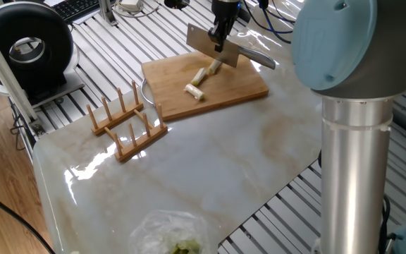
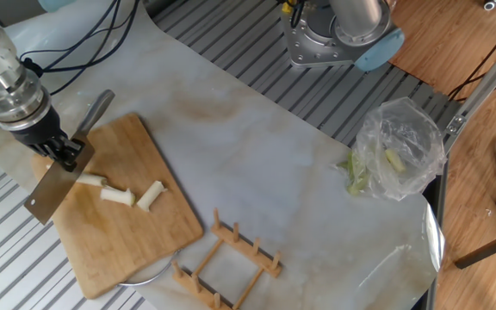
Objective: Chop the scallions
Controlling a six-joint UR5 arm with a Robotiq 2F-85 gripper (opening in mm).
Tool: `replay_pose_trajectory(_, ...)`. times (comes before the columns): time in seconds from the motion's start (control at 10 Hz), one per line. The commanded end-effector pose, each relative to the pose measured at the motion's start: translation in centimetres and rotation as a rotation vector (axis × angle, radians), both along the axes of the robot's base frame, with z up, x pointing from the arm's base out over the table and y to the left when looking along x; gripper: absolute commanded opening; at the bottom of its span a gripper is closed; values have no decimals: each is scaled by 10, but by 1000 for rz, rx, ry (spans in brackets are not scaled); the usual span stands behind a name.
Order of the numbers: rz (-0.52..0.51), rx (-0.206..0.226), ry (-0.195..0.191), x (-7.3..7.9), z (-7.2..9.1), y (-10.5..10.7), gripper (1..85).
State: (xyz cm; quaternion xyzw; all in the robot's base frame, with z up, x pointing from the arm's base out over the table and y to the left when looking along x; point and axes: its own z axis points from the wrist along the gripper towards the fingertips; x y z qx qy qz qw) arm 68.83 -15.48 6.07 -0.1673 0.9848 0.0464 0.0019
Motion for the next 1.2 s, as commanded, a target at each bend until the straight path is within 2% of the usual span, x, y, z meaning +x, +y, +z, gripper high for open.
replay_pose_trajectory(0.0, 13, 3, 16, -3, 1, -2, 13)
replay_pose_trajectory(0.2, 20, -9, 30, -5, 2, -7, 13)
replay_pose_trajectory(0.5, 11, -16, 31, -1, -7, -5, 13)
replay_pose_trajectory(0.6, 8, -24, 43, -2, -7, -6, 13)
replay_pose_trajectory(1.1, 23, -33, 78, -4, 1, -16, 13)
